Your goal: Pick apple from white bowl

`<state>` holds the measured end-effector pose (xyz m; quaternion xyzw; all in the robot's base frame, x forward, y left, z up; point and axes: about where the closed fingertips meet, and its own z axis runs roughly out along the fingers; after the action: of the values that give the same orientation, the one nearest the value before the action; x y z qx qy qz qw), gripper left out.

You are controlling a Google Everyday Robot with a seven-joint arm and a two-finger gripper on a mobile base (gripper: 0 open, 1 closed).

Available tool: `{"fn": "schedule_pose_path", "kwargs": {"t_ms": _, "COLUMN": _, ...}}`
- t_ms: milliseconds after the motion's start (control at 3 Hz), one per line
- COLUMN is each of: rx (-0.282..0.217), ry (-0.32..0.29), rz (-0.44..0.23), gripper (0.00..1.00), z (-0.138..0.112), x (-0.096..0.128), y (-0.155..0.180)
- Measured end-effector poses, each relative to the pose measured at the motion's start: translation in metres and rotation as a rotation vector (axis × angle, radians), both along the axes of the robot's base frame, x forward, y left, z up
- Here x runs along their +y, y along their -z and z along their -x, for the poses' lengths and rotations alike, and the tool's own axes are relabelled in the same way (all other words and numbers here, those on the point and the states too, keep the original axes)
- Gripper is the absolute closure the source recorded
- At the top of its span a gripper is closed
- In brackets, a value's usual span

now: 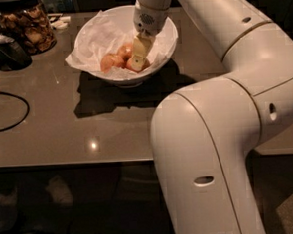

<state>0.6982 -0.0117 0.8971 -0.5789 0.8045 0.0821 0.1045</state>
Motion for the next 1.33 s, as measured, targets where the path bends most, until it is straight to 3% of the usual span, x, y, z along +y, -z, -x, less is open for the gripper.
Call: {"fn": "schedule_pose_path", "kwargs": {"t_ms": 1333, "rx": 0.042, "ry": -0.003, "rz": 0.017, "gripper": 0.41, "z": -0.004, "x": 0.005, "y": 0.021}}
